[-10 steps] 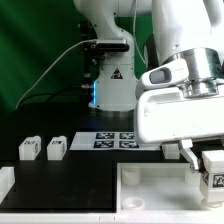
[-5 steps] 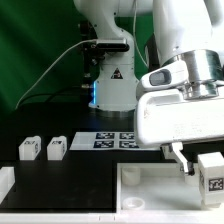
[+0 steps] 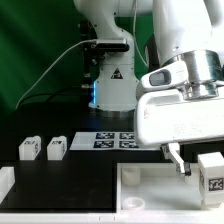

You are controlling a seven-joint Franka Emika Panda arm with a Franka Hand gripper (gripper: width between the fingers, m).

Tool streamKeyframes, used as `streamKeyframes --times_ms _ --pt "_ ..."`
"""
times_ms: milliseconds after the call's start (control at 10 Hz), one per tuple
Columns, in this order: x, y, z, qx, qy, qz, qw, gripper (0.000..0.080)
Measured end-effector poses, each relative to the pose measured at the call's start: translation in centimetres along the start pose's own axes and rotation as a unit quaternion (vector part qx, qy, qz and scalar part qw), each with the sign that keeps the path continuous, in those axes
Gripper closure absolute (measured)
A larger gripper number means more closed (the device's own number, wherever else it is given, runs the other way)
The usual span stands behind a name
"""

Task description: Assemble one leg

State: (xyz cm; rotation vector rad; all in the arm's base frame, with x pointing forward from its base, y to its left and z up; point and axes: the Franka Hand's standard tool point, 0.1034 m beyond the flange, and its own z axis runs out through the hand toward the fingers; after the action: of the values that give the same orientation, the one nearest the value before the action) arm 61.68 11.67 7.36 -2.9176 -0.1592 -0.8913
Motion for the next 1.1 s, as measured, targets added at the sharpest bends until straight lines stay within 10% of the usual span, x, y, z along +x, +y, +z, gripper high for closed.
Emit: streamKeyframes --times_ms 600,1100 --pt "2.3 0.7 -2.9 0.009 -0.070 0.007 0.997 0.0150" --pt "3.1 -0.1 -1.9 0.047 -0.315 0.042 0.947 0.0150"
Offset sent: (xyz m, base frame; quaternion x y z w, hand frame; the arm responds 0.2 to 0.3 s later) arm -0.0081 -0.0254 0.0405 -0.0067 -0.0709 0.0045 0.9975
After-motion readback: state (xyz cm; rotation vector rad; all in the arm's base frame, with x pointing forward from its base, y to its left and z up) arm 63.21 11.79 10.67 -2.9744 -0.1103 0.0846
